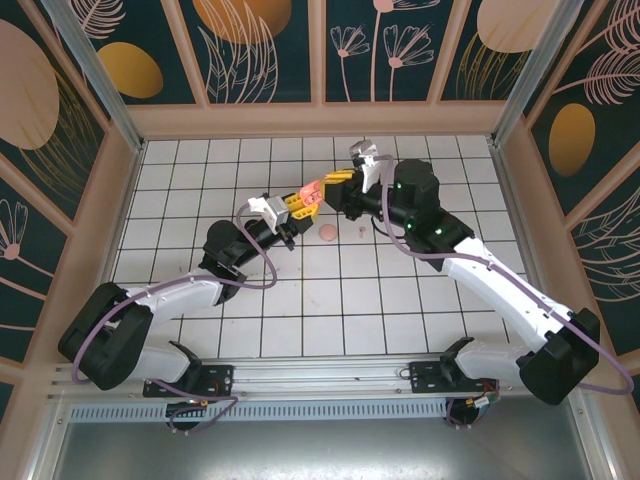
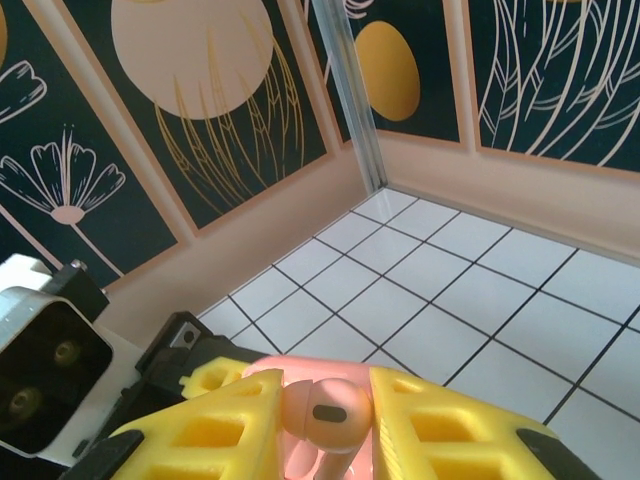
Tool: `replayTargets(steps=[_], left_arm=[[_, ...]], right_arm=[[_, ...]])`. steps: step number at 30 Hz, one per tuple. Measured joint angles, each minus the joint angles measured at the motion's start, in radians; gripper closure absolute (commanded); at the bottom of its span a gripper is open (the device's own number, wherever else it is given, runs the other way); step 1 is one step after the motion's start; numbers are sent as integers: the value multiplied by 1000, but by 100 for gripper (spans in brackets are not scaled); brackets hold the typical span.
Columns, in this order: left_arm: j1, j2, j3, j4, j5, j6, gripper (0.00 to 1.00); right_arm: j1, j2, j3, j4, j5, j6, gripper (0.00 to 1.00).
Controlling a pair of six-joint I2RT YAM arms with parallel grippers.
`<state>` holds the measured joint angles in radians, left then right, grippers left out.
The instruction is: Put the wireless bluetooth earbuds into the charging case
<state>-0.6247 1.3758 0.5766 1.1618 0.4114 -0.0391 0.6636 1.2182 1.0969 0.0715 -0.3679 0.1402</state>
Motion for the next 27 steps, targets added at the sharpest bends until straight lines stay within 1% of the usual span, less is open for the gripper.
replayTargets(steps=[15, 27], left_arm=[[0, 0, 1, -12, 0, 0, 100], [0, 0, 5, -18, 3, -5, 100]], right_arm=[[0, 10, -26, 2, 12, 0, 76], [0, 19, -32, 12, 60, -1, 77]])
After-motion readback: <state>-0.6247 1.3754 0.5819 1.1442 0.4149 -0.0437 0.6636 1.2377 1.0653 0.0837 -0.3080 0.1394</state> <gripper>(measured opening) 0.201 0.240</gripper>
